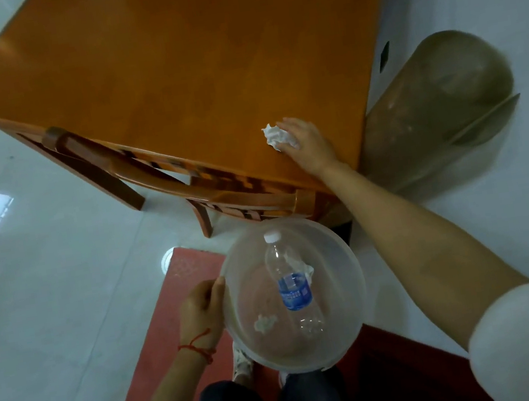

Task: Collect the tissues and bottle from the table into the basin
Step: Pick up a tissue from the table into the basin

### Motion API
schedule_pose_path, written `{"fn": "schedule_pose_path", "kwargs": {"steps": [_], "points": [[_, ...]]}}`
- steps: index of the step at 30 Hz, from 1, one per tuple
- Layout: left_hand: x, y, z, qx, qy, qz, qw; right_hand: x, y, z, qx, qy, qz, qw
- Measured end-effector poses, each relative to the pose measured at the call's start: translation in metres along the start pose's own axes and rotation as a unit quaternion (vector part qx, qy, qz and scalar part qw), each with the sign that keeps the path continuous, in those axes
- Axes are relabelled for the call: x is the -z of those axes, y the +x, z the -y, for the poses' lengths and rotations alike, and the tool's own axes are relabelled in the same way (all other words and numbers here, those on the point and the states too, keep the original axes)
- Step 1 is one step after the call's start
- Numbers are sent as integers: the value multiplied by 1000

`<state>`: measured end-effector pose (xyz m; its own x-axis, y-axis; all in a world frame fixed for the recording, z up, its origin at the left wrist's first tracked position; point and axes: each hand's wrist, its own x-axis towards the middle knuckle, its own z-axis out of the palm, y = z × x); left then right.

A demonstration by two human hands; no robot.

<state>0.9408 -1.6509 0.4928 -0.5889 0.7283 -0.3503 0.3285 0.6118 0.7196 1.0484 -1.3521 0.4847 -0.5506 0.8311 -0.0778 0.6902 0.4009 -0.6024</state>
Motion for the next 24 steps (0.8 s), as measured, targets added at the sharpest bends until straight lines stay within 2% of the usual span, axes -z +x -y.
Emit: {"fn": "schedule_pose_path", "kwargs": {"steps": [6,9,13,16,24], "points": [[3,0,4,-5,-4,-29,1000,-23,5,-6,25,-80,-30,996],[2,1,4,-5,-1,-40,999,-27,0,-11,21,-80,-65,994],[1,1,6,-1,2,-41,999,-25,-11,-16,-37,45,-92,994],[2,1,9,2,1,-37,999,-18,-24,-16,-93,129,-138,978],[0,-2,5,-7,-6,-38,999,4,-110,-3,-141,241,-229,933]]}}
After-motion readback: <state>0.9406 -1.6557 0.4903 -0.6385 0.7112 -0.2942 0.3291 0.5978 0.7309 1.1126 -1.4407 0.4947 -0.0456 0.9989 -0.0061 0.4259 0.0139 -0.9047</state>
